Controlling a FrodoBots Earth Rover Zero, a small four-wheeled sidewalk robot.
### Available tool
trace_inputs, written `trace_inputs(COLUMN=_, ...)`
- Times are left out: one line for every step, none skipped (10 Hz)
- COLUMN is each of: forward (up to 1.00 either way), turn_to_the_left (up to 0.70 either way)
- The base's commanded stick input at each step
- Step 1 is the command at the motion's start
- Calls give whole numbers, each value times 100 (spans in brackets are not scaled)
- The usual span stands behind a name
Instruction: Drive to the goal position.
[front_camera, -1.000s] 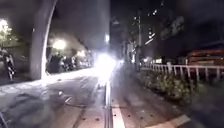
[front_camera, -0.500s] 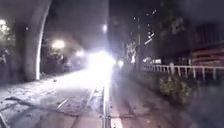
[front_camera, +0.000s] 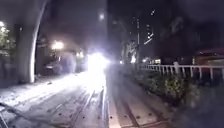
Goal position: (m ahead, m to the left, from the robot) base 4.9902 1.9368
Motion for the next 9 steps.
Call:
trace_inputs(forward=45, turn_to_the_left=0)
trace_inputs(forward=45, turn_to_the_left=0)
trace_inputs(forward=45, turn_to_the_left=0)
trace_inputs(forward=45, turn_to_the_left=0)
trace_inputs(forward=45, turn_to_the_left=0)
trace_inputs(forward=45, turn_to_the_left=0)
trace_inputs(forward=45, turn_to_the_left=0)
trace_inputs(forward=45, turn_to_the_left=0)
trace_inputs(forward=45, turn_to_the_left=0)
